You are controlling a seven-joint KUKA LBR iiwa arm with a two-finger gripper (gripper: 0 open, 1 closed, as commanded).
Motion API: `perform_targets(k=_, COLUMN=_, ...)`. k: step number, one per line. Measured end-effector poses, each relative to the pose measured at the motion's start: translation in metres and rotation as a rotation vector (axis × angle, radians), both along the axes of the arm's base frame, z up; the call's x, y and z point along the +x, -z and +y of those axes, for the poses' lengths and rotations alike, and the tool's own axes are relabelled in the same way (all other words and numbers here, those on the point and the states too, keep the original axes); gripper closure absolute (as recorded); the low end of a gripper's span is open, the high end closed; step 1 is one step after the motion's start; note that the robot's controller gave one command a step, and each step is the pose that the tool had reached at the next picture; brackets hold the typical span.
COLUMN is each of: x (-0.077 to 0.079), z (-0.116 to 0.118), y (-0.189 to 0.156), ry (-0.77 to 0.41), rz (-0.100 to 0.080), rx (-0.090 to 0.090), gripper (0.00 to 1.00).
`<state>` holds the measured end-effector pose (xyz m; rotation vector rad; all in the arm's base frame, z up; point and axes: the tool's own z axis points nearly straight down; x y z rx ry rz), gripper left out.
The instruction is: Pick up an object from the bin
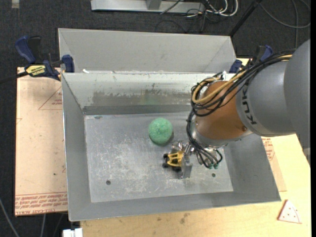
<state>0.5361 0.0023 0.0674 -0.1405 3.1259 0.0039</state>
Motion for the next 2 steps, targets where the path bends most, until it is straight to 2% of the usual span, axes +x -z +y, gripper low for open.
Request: perform_targets(k=2, x=-0.0001, z=0.0002, y=-0.0061, ry=-0.001, rz=0.004, rx=-0.002, gripper=1.00)
